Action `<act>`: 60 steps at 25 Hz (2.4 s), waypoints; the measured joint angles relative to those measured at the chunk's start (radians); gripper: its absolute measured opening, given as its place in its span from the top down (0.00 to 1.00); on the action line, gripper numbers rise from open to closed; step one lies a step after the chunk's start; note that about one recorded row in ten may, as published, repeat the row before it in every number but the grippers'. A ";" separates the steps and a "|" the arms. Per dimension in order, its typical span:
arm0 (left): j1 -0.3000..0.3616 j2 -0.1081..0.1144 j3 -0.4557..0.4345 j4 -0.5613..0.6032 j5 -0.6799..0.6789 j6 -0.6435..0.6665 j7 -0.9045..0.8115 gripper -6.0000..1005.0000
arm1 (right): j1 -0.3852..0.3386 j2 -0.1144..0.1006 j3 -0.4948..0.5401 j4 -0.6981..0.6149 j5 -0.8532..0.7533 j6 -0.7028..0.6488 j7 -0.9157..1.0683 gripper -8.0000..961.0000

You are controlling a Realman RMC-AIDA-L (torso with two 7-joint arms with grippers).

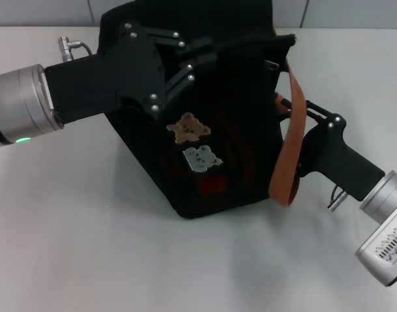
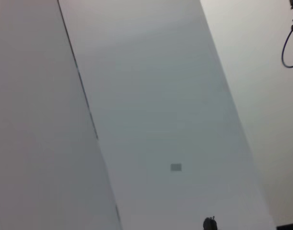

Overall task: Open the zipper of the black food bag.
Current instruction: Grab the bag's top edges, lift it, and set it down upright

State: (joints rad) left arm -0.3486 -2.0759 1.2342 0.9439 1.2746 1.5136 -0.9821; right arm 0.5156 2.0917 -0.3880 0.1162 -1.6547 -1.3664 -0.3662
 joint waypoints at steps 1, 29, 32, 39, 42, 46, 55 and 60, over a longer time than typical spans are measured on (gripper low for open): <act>-0.002 0.000 0.006 -0.002 -0.005 0.002 0.002 0.89 | 0.004 0.000 0.000 0.003 0.000 0.000 -0.001 0.42; -0.038 0.002 0.061 -0.042 -0.005 -0.009 0.008 0.89 | 0.026 0.001 0.008 0.058 0.000 -0.016 -0.071 0.53; -0.041 0.002 0.060 -0.045 -0.005 -0.017 0.008 0.89 | 0.019 0.001 0.007 0.059 -0.001 -0.023 -0.101 0.60; -0.043 0.002 0.059 -0.048 -0.004 -0.018 0.008 0.90 | 0.020 0.001 0.008 0.059 -0.001 -0.023 -0.105 0.76; -0.043 0.002 0.059 -0.048 -0.004 -0.018 0.008 0.90 | 0.022 0.001 0.008 0.059 -0.001 -0.019 -0.105 0.86; -0.041 0.002 0.059 -0.048 -0.005 -0.018 0.009 0.90 | 0.023 0.001 0.008 0.058 -0.001 -0.016 -0.105 0.95; -0.021 0.004 0.028 -0.075 -0.013 -0.014 0.032 0.89 | 0.023 0.001 0.009 0.051 0.002 0.023 -0.096 0.98; -0.017 0.006 -0.015 -0.115 -0.014 0.000 0.050 0.89 | 0.018 0.001 0.009 0.051 0.005 0.041 -0.095 0.97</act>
State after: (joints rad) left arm -0.3657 -2.0698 1.2187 0.8291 1.2608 1.5132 -0.9323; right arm 0.5340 2.0923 -0.3789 0.1671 -1.6495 -1.3250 -0.4615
